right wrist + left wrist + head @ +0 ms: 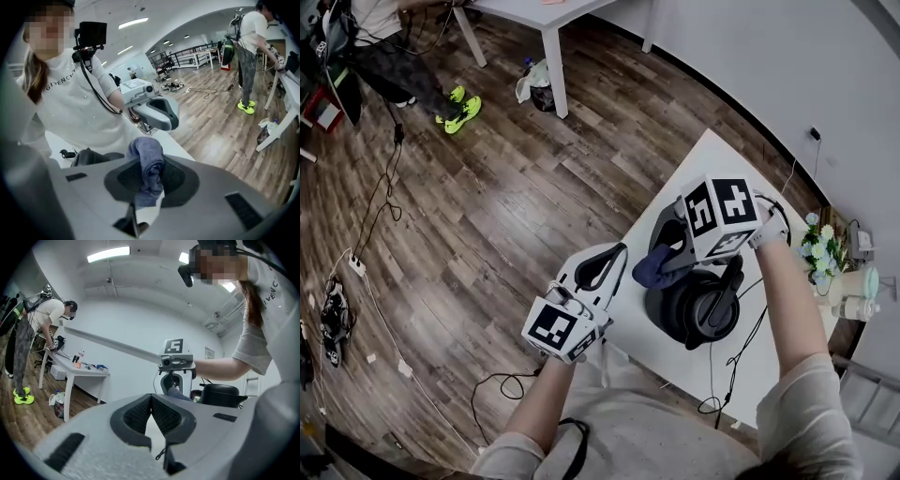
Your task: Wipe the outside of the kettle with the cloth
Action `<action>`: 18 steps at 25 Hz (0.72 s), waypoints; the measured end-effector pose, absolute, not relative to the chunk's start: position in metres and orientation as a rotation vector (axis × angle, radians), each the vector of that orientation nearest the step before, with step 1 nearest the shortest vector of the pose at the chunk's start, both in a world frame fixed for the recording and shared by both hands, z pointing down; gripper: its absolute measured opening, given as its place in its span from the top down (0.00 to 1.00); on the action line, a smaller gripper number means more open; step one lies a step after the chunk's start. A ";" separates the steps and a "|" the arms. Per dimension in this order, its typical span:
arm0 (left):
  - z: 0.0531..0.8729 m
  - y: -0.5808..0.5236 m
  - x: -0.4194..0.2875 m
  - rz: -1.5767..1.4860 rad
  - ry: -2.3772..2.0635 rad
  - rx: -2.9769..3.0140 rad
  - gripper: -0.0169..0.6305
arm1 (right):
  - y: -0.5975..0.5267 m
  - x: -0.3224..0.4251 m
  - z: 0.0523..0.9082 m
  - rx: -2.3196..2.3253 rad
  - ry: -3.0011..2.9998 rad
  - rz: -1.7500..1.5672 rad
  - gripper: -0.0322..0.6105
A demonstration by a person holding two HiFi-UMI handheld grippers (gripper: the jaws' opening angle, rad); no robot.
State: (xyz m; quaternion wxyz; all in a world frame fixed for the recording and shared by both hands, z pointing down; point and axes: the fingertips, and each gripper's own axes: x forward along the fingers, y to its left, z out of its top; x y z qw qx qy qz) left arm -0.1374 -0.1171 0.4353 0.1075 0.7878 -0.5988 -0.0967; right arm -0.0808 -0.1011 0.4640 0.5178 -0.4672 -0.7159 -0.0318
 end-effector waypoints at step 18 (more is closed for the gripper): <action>0.412 -0.120 -0.128 -0.313 -1.713 2.381 0.96 | -0.185 -0.030 0.289 -0.358 -2.646 -0.394 0.85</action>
